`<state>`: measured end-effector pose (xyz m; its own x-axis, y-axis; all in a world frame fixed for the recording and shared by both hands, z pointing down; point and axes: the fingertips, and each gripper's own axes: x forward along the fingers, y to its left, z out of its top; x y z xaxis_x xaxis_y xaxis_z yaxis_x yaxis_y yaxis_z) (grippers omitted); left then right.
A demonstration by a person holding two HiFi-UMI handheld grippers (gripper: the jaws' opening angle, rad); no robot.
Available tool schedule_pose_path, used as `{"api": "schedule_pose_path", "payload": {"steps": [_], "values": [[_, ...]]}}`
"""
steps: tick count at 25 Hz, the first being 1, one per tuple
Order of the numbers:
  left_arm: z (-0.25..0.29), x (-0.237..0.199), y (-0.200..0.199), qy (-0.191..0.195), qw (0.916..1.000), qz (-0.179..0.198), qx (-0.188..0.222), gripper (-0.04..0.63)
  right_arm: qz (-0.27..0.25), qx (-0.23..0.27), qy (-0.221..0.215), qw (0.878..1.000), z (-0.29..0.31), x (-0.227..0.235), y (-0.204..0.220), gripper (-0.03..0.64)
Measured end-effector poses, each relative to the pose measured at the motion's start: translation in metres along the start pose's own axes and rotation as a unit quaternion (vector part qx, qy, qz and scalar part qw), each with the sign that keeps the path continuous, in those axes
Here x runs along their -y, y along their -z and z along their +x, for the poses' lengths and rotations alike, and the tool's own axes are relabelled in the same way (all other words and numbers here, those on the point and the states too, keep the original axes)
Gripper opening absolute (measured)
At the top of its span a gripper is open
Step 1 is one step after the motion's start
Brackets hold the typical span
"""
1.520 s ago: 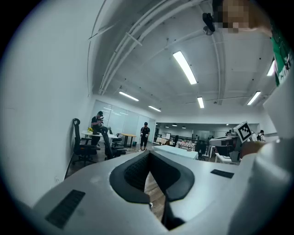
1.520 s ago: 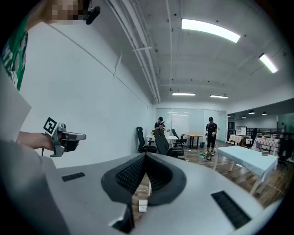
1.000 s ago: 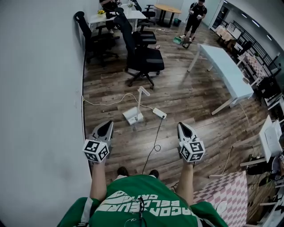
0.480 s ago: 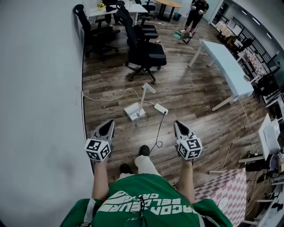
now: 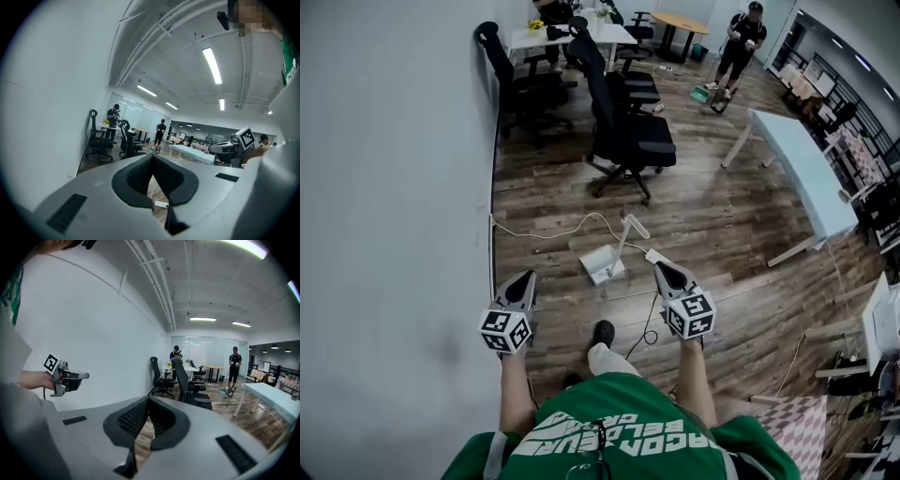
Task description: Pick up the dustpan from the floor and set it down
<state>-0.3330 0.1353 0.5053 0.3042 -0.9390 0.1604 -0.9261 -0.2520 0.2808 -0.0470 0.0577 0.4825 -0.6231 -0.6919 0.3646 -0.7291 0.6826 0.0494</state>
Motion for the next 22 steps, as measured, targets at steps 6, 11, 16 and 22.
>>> {"api": "schedule_pose_path", "payload": {"steps": [6,11,16,22], "values": [[0.064,-0.004,-0.028,0.003,0.9997,0.023,-0.007,-0.008,0.027,0.016,0.033,0.999,0.037,0.07,-0.021,0.008],[0.117,0.0,-0.04,0.007,0.9994,0.028,-0.018,-0.008,0.041,0.015,0.04,0.998,0.057,0.12,-0.026,0.008],[0.162,0.007,-0.039,0.014,0.9989,0.033,-0.03,-0.008,0.055,0.013,0.048,0.997,0.072,0.166,-0.019,0.008],[0.198,0.017,-0.036,0.008,0.9986,0.036,-0.039,-0.008,0.074,0.013,0.049,0.996,0.083,0.21,-0.006,0.008]]}}
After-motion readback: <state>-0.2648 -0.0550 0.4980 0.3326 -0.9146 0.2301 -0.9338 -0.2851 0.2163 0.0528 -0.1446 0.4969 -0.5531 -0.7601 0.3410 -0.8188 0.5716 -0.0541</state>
